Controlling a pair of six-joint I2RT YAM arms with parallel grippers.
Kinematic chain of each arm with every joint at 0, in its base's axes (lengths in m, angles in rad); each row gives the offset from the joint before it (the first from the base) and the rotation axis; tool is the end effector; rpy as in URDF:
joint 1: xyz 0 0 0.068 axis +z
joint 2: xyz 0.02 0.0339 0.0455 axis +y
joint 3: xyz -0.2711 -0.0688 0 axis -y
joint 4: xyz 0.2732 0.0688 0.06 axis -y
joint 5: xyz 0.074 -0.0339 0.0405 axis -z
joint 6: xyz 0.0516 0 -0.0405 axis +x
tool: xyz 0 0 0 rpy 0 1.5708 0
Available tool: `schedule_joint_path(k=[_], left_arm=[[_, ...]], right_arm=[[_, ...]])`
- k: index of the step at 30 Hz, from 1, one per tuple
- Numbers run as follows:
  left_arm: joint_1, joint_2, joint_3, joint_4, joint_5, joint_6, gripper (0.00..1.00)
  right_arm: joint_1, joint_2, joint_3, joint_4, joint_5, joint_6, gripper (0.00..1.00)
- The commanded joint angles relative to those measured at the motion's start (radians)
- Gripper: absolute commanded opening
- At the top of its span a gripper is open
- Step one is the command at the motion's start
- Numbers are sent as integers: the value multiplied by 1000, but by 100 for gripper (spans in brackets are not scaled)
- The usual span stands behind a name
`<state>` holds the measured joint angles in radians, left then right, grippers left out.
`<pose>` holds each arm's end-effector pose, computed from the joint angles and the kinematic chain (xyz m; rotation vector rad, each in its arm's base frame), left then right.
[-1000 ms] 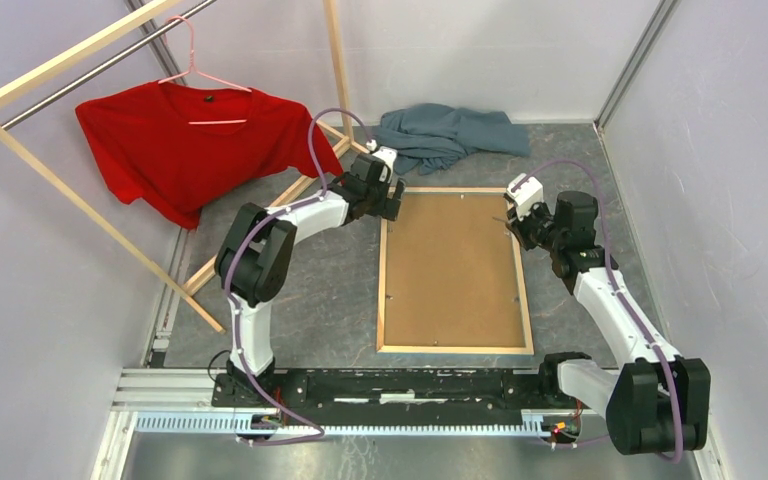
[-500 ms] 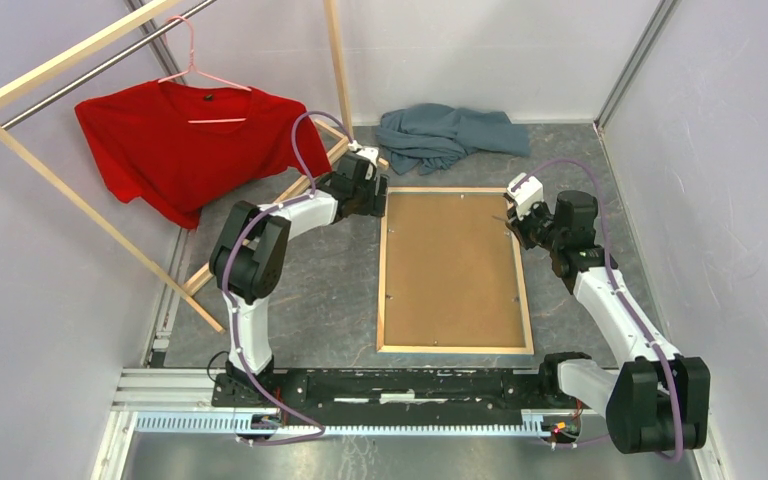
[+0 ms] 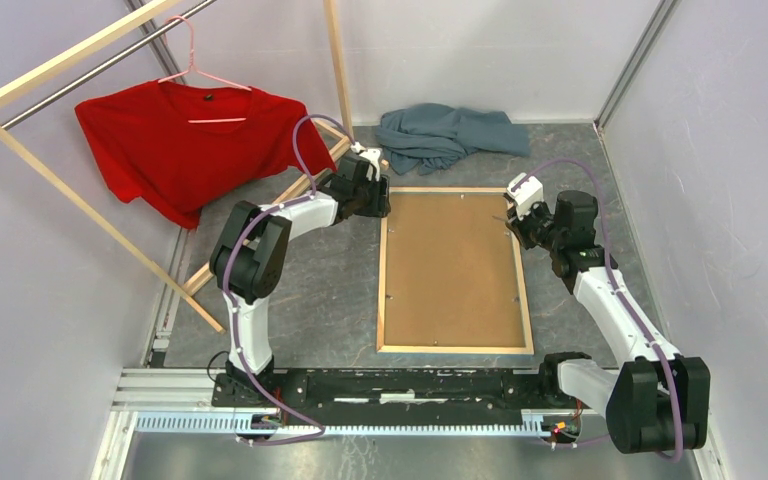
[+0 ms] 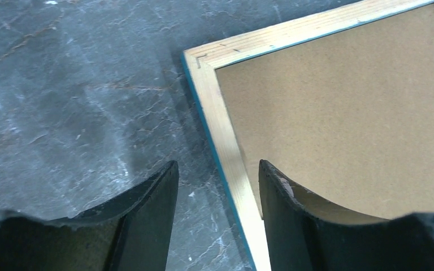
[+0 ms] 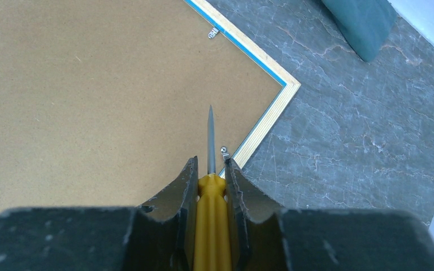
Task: Take the photo out of the frame
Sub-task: Release the photo frame item from the photo frame.
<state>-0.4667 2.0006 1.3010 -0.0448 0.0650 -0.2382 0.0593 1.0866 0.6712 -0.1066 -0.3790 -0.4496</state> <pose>0.4208 -0.2158 0.1449 0.3015 2.3334 -0.4278 0.2721 0.0353 0.2373 -0.7338 1.9206 0.1553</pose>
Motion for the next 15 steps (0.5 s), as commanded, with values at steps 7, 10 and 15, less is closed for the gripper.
schedule_joint_path(k=[7,10,15], left_arm=[[3,47,-22,88,85,-103,55],[7,52,-35,97,92,-113,52],[20,53,-51,114,96,-126,43]], right_arm=[[5,-10,10,42,-2,8,0],[4,-7,11,39,-4,8,0],[4,-3,14,36,19,9,0]])
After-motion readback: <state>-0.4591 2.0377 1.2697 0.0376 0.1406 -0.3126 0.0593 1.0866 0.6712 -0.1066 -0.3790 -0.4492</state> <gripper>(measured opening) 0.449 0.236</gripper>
